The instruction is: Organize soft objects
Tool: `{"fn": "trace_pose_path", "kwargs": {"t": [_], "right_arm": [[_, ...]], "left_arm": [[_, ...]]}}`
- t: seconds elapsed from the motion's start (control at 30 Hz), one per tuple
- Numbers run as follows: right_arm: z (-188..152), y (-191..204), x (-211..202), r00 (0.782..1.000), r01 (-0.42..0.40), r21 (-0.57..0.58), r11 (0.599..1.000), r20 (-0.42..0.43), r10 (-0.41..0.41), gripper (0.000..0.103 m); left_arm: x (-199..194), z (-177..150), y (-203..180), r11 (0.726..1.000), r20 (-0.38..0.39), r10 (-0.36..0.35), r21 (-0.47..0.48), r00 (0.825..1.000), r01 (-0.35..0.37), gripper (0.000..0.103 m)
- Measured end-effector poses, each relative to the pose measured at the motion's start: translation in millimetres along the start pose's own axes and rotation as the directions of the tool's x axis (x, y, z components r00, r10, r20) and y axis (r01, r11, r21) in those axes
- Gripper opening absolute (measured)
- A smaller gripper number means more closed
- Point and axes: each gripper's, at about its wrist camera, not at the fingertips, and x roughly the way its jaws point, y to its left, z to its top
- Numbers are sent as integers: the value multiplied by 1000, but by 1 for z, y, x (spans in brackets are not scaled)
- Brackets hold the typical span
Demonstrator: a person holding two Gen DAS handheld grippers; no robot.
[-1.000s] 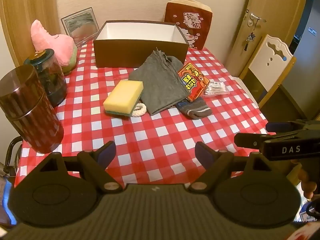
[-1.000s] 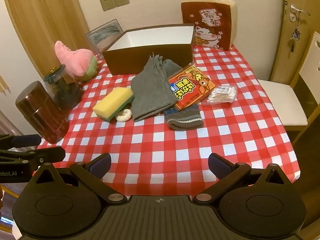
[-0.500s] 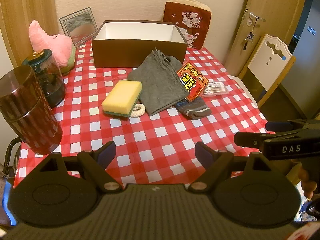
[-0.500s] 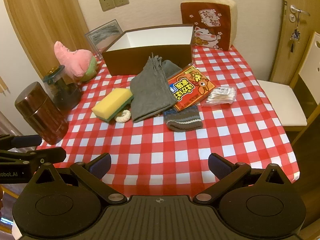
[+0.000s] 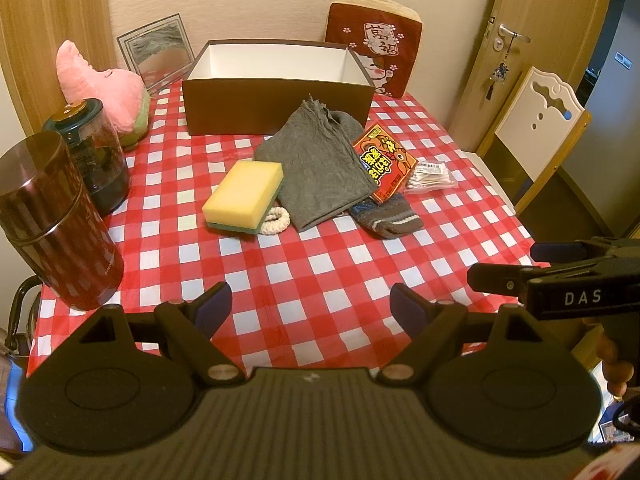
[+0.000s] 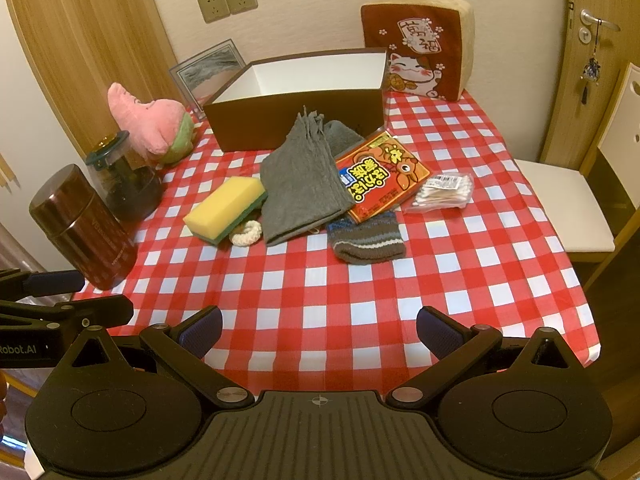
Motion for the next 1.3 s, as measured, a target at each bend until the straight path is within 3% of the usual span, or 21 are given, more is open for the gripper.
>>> {"fn": "trace_pose_path", "kwargs": {"t": [1.3], "right_arm": [[0,1,2,1000,-1,0,1000,2,1,103]], "left_arm": [[1,1,0,1000,-2,0,-1,1000,0,85]]}}
